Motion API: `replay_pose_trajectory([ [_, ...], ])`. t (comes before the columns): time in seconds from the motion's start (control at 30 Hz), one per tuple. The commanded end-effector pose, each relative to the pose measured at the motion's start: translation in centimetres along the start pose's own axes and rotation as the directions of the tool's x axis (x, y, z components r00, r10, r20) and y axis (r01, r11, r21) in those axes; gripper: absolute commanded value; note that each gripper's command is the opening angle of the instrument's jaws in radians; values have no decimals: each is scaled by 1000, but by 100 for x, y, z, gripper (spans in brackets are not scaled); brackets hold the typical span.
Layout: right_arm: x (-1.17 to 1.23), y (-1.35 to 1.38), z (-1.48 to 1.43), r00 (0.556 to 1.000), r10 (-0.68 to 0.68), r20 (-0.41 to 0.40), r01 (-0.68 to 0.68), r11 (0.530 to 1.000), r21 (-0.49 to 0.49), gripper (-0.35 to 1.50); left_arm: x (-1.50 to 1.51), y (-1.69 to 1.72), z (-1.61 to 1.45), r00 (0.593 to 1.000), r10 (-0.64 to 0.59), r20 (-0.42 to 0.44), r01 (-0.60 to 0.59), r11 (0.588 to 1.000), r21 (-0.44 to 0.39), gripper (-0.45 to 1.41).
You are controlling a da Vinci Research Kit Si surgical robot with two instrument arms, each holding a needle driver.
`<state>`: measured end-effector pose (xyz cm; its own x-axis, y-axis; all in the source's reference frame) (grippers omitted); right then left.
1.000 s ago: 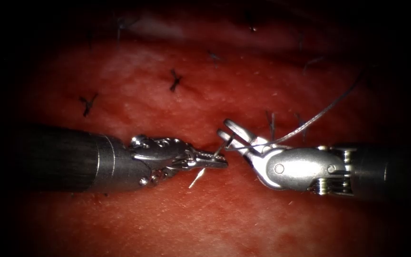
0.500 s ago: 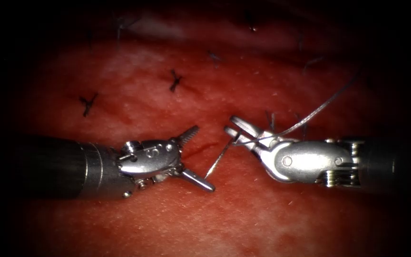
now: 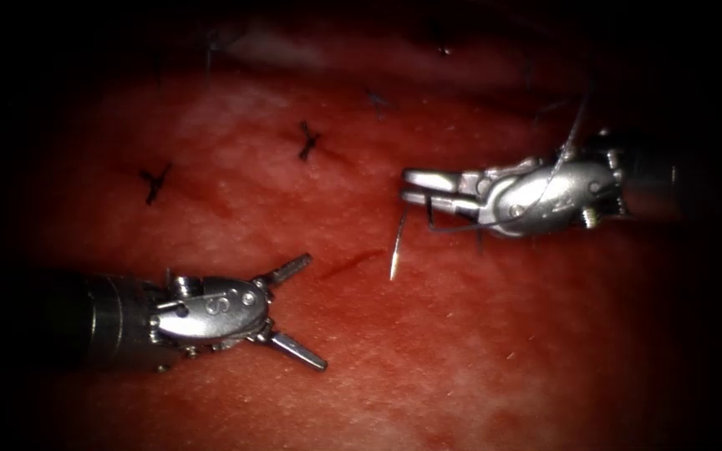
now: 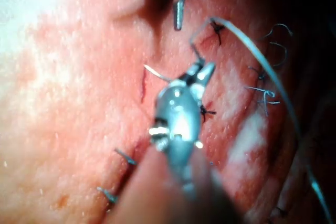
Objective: Wound Closure
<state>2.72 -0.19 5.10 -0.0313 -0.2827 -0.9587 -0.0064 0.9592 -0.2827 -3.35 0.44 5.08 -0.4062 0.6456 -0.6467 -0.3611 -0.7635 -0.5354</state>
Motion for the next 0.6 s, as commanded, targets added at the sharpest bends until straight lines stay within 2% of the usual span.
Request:
replay_pose_trajectory([
  [0.03,-13,10,19,999,-7,-35,8,1000,23,-35,-6,2,11,1000,4,12,-4,1000,1,64],
  [0.17,-19,12,46,990,-75,-117,89,989,115,-35,-23,5,30,998,-6,63,5,1000,16,47],
  [0.27,-20,11,53,984,-119,-133,136,983,122,-35,-29,1,41,996,-28,79,27,999,23,44],
  [0.33,-21,10,54,981,-121,-151,141,982,128,-35,-31,-3,47,996,-27,81,25,999,27,37],
  [0.47,-28,4,52,977,-139,-162,169,968,186,-35,-29,-17,60,996,-30,86,27,999,38,2],
  [0.6,-39,4,49,975,-144,-166,176,964,197,-35,-34,-21,72,996,-33,85,29,998,50,-1],
])
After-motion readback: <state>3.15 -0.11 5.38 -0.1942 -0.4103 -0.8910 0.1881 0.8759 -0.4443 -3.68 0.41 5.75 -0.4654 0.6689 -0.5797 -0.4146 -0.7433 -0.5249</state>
